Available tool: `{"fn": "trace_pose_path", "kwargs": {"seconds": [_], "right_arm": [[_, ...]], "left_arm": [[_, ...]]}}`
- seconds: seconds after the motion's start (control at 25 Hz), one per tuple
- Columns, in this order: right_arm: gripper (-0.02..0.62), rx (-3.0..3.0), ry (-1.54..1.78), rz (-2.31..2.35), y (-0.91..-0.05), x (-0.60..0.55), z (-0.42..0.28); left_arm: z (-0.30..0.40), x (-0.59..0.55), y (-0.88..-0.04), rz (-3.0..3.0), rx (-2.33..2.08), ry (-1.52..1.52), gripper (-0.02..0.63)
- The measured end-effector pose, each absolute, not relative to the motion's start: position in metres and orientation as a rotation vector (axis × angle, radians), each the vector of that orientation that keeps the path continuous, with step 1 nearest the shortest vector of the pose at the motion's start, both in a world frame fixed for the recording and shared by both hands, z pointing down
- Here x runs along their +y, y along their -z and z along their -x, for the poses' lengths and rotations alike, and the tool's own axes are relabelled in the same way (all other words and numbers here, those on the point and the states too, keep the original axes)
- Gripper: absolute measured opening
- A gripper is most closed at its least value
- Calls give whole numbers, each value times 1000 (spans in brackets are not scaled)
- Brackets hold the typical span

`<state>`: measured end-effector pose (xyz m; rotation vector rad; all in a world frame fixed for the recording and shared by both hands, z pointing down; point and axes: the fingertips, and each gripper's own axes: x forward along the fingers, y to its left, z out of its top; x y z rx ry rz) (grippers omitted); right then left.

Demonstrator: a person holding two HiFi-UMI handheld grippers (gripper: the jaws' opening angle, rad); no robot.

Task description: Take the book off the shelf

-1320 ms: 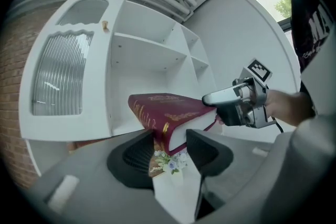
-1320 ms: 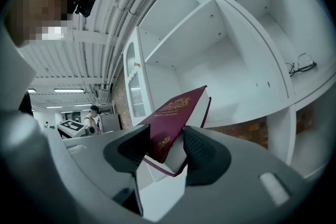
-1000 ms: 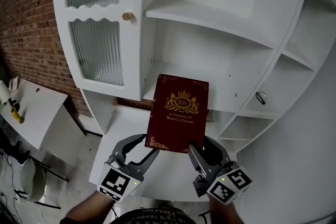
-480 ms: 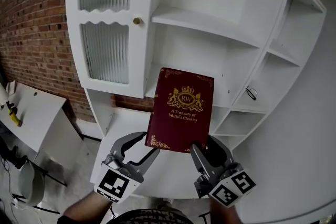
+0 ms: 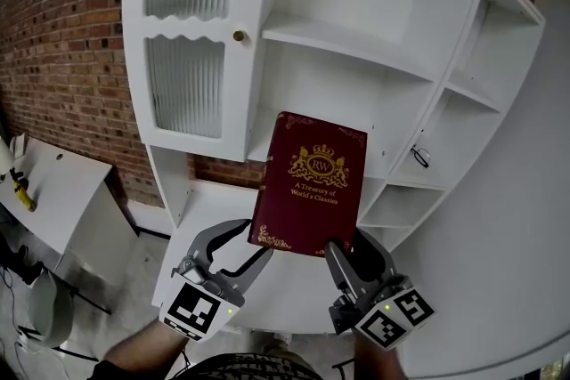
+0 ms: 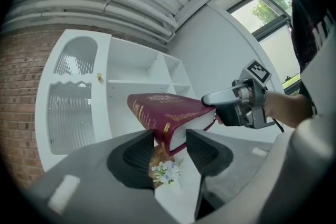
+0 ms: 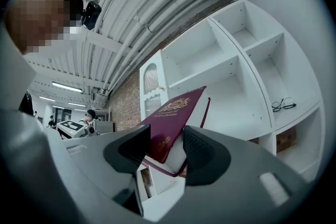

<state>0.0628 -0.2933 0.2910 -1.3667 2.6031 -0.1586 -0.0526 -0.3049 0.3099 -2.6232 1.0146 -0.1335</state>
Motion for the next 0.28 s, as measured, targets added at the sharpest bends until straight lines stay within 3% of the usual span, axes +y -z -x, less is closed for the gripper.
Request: {"fn": "trace_pose_path", "kwargs": {"seconds": [0.28], "right_arm": [[204,2602,167,1383,-299,-290,-71]], "left_arm": [[45,-302,-316,2628,1006,132,204]]}}
